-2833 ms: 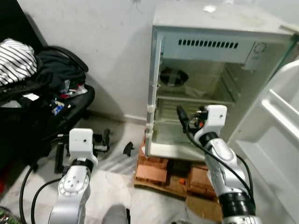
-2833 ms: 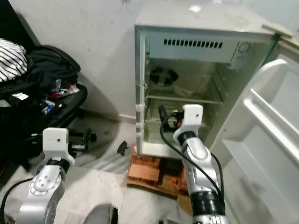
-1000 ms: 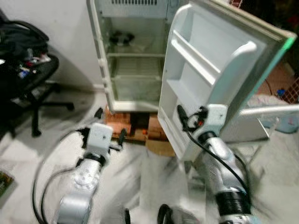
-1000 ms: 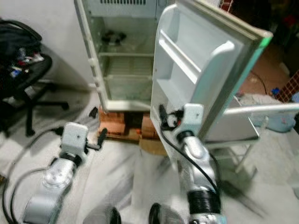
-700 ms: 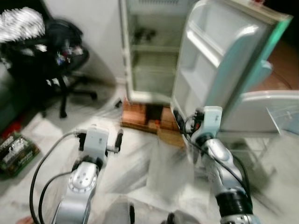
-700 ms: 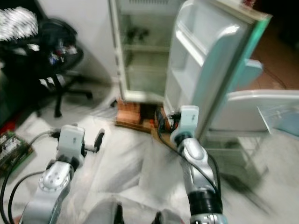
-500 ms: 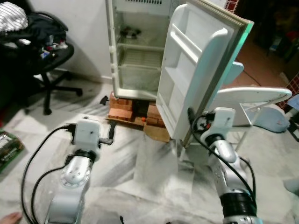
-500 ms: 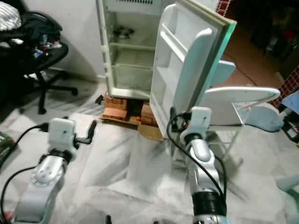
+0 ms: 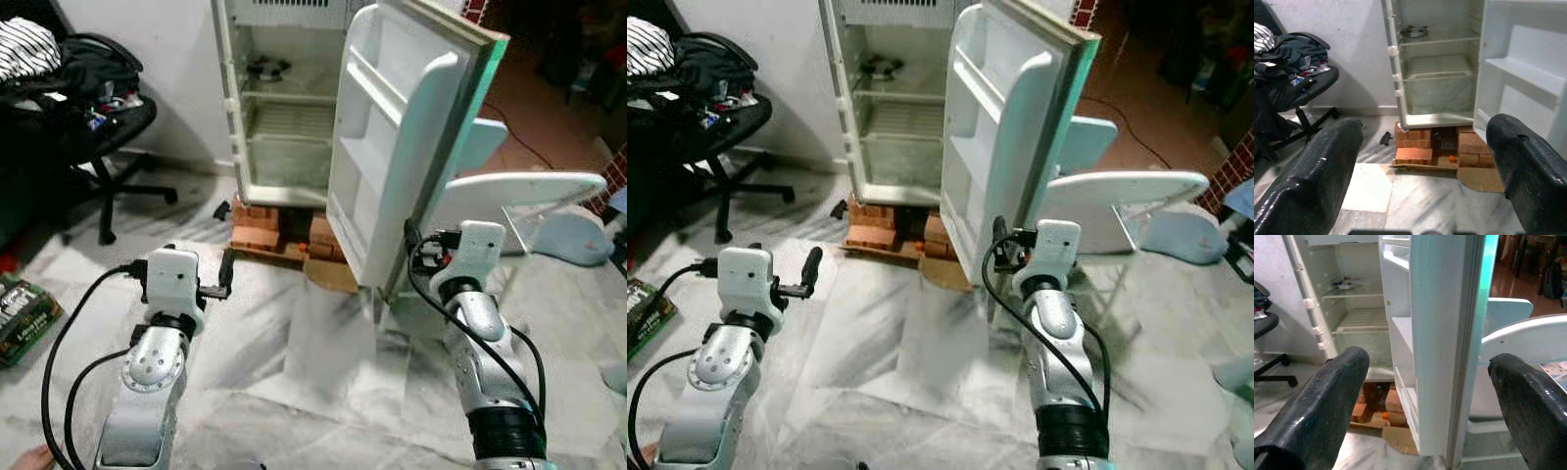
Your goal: Restocking fridge
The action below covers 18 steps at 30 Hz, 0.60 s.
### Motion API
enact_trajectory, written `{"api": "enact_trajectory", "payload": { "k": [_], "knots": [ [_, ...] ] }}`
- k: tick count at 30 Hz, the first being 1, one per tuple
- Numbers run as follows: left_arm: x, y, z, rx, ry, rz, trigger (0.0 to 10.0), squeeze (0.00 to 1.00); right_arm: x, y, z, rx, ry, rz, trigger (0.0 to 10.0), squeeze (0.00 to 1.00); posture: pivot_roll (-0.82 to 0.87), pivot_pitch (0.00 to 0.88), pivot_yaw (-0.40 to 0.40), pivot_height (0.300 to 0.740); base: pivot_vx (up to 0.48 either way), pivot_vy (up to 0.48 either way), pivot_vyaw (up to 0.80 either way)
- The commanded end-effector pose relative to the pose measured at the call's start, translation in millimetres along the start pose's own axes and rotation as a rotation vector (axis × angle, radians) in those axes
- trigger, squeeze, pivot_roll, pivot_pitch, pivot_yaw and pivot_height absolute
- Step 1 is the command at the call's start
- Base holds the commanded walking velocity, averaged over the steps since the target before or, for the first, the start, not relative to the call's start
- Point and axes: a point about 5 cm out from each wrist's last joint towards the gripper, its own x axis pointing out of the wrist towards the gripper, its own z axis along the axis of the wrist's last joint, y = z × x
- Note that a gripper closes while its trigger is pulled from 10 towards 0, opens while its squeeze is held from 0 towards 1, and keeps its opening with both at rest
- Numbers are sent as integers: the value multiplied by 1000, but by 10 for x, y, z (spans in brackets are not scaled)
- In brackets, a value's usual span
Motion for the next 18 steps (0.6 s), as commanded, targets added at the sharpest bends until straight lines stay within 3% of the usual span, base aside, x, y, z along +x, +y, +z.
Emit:
{"api": "enact_trajectory", "payload": {
  "k": [1,10,18],
  "knots": [
    [14,19,-37,-1,13,1,10000,0,41,51,82,3,-25,18,10000,0,100,29,-19,740,480,0,0],
    [35,-14,-32,-27,6,-10,10000,0,66,94,110,12,-30,27,10000,0,98,42,-20,740,465,0,0],
    [30,-43,-25,-32,13,-16,10000,0,64,113,102,16,-28,29,10000,0,100,62,-19,740,0,0,0]
  ]
}}
